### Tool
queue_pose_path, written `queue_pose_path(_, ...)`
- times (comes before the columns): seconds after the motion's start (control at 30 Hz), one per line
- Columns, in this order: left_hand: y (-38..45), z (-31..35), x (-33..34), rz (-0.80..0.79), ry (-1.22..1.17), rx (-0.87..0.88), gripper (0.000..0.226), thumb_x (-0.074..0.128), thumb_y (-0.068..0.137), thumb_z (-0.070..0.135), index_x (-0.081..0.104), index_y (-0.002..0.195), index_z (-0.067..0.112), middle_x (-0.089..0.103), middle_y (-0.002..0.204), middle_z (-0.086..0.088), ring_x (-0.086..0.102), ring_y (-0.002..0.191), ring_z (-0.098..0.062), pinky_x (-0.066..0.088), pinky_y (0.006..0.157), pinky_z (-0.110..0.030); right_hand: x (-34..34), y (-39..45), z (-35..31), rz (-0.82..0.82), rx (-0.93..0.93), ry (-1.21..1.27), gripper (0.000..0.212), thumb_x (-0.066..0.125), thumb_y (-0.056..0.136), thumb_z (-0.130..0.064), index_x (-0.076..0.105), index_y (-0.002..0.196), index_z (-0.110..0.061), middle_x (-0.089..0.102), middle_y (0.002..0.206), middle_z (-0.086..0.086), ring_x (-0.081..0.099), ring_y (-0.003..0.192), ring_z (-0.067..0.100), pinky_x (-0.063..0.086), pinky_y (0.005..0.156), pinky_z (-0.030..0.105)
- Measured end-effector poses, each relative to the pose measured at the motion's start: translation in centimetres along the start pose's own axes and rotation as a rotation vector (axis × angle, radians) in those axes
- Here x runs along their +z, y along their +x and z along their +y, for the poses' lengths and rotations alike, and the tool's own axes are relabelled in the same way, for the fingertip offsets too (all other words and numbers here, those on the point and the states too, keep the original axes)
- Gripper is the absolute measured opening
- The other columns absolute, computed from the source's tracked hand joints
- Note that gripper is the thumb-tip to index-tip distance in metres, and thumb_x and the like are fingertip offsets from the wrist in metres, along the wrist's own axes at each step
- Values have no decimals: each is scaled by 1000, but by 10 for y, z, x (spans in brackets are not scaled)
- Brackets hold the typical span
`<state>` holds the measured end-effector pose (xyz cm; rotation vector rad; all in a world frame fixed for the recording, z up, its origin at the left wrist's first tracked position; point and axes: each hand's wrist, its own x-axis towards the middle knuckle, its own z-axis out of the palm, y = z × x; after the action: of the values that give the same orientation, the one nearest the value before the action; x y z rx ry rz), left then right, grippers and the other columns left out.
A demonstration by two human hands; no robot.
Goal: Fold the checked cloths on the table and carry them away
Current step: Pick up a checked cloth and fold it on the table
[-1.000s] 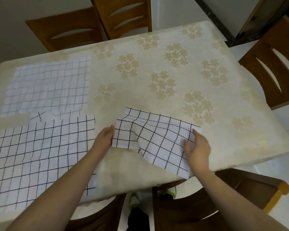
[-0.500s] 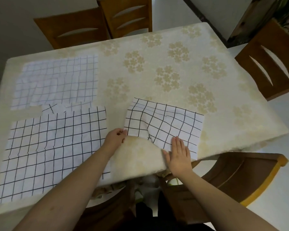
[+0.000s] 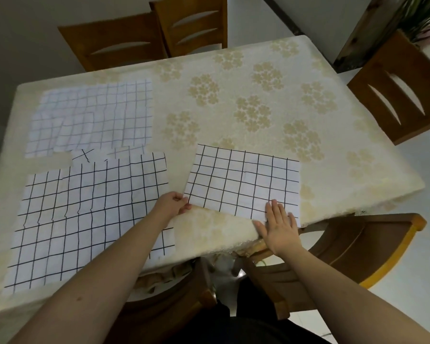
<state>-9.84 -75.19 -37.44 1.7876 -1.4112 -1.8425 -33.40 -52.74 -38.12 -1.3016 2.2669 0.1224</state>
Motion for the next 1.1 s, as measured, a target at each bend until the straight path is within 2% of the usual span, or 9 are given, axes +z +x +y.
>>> queue_pose_path(0.13, -5, 4, 4, 45, -174, -60, 26, 66, 92, 8, 52, 113, 5, 67, 103, -15, 71, 77, -20, 59, 60, -24, -4, -9, -16, 24, -91, -7, 73, -1, 93, -64, -19, 153, -25, -24, 160, -2, -23, 146, 16, -11, 120, 40)
queue_pose_path(0.27, -3, 2, 8, 74, -157, -81, 29, 67, 91, 6, 55, 117, 4, 69, 96, -16, 70, 73, -17, 57, 55, -22, 4, -14, -32, -19, -169, -31, 73, -2, 93, -64, -21, 152, -25, -26, 158, -2, -23, 146, 16, -10, 120, 41)
queue_pose_path(0.37, -1, 2, 11, 116, -136, -57, 27, 65, 91, 2, 57, 116, 0, 67, 87, -15, 68, 70, -17, 57, 51, -20, 11, -16, -29, -52, -112, -19, 74, -3, 92, -64, -19, 152, -24, -26, 159, -1, -23, 146, 17, -9, 121, 43)
queue_pose_path(0.5, 1, 1, 14, 161, -110, -49, 25, 65, 90, 0, 59, 115, -2, 67, 90, -16, 68, 69, -18, 56, 52, -19, 10, -16, -15, -73, -76, -52, 78, -10, 85, -65, -20, 151, -26, -29, 158, -1, -24, 146, 18, -7, 121, 44)
queue_pose_path(0.63, 5, -6, 17, 208, -114, -61, 24, 65, 90, 0, 61, 114, -2, 67, 90, -14, 69, 69, -17, 55, 53, -16, 5, -13, -9, -44, 105, 35, 71, 1, 95, -63, -20, 152, -27, -28, 159, 5, -21, 147, 25, 0, 121, 48)
queue_pose_path(0.73, 5, -8, 19, 220, -148, -36, 22, 64, 91, 0, 61, 113, -1, 67, 92, -14, 68, 71, -17, 58, 64, -20, -2, -11, -10, -13, 189, 73, 70, 4, 98, -60, -10, 155, -23, -17, 162, 10, -13, 150, 28, 0, 121, 46)
queue_pose_path(0.9, 9, 2, 20, 258, -289, -23, 25, 58, 96, 9, 59, 120, 1, 66, 96, -11, 65, 82, -18, 56, 88, -34, -13, 2, -14, 134, 149, 103, 61, 13, 101, -53, 16, 153, -23, 14, 162, 6, 7, 149, 25, 4, 120, 45)
queue_pose_path(1.0, -2, 11, 22, 77, -568, -55, 33, 48, 103, 23, 50, 131, 6, 61, 121, -10, 62, 104, -18, 50, 92, -28, -19, 15, -14, 177, 40, 138, 73, 4, 93, -60, 23, 153, -24, 22, 160, 4, 13, 149, 24, 10, 120, 44)
queue_pose_path(1.1, -16, 11, 34, -14, -710, -159, 41, 49, 102, 28, 45, 137, 7, 55, 133, -14, 55, 122, -27, 44, 107, -38, -25, 31, -14, 192, -83, 123, 79, -1, 88, -60, 27, 152, -24, 26, 159, 3, 17, 148, 25, 13, 119, 44)
